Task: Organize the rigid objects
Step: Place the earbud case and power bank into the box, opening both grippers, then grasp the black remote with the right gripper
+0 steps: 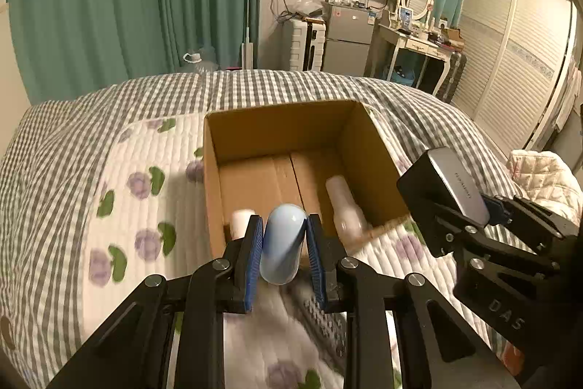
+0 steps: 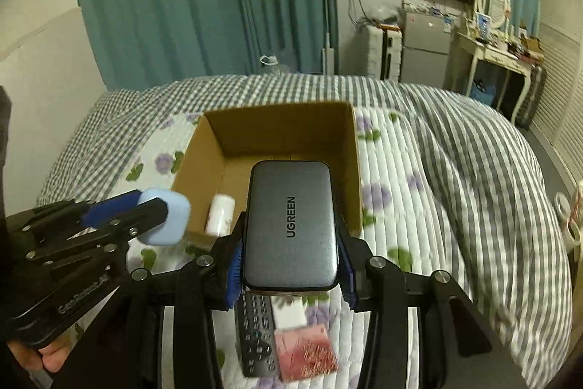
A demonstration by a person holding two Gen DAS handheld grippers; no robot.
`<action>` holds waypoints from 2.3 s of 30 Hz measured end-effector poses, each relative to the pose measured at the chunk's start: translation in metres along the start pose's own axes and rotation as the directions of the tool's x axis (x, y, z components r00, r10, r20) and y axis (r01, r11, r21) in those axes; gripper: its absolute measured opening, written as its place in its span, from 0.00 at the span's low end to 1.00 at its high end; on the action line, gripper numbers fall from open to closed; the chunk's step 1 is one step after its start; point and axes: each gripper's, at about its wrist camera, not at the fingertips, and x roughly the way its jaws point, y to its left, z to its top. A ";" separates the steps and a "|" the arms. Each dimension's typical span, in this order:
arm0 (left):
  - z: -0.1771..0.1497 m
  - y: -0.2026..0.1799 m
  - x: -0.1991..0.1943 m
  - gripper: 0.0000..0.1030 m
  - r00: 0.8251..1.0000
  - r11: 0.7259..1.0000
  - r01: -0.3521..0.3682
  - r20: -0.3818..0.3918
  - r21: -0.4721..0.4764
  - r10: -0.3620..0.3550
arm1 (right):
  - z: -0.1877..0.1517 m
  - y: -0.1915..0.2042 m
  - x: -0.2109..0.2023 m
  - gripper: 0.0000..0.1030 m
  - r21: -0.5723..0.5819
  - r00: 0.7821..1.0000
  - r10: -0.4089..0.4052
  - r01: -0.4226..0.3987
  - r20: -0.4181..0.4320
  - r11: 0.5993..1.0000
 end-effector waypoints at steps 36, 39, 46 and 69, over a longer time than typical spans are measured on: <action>0.016 0.044 0.080 0.26 0.996 0.996 -0.077 -0.049 -0.035 0.075 | 0.027 -0.003 0.151 0.41 0.062 0.996 0.047 -0.043 -0.072 0.997; 0.014 0.048 0.077 0.26 0.996 0.996 -0.076 -0.042 -0.036 0.075 | 0.028 -0.001 0.155 0.43 0.072 0.997 0.051 -0.047 -0.058 0.996; 0.012 0.047 0.047 0.29 0.997 0.996 -0.079 -0.019 -0.042 0.078 | 0.043 -0.002 0.116 0.47 0.025 1.000 0.012 -0.011 -0.021 1.000; -0.068 0.011 -0.074 0.89 0.993 0.992 -0.114 0.033 -0.056 0.116 | -0.023 -0.005 -0.057 0.91 0.023 0.995 -0.099 0.099 -0.002 0.995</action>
